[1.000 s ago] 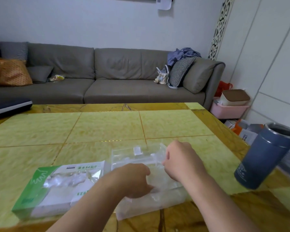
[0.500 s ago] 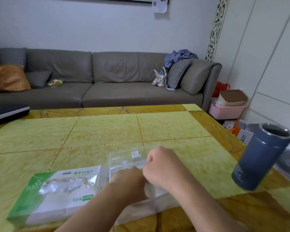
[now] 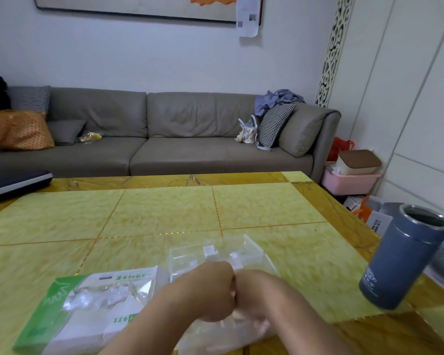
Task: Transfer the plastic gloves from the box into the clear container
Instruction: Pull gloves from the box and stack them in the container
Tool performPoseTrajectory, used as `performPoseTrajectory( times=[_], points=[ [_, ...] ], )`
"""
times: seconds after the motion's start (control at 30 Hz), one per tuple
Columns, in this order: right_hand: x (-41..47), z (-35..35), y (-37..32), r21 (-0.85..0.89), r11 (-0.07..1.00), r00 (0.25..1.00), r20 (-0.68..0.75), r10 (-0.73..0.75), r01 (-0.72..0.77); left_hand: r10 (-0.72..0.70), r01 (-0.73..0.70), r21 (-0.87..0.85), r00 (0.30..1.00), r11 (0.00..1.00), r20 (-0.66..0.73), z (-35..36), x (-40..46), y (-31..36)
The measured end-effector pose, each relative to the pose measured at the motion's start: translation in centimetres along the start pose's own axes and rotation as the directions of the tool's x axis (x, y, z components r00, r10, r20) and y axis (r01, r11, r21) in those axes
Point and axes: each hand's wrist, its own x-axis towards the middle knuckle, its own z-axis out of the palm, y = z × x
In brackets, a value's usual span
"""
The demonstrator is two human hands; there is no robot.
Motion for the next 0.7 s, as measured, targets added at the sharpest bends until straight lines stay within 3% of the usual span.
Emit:
performPoseTrajectory(
  times=[0.07,0.33,0.7],
  points=[
    [0.3,0.3,-0.1,0.004,1.000,1.000,0.007,0.018,-0.018,-0.046,0.046,-0.062,0.999,0.997,-0.001,0.6,0.1,0.3],
    [-1.2,0.2,-0.4,-0.069,0.994,0.996,-0.027,0.084,-0.086,-0.134,0.130,0.030,0.971,0.991,0.199,1.4,0.2,-0.8],
    [-3.1,0.0,-1.9,-0.105,0.993,0.999,-0.014,0.048,-0.049,-0.075,0.056,0.148,0.989,0.987,0.130,0.4,-0.5,-1.5]
  ],
)
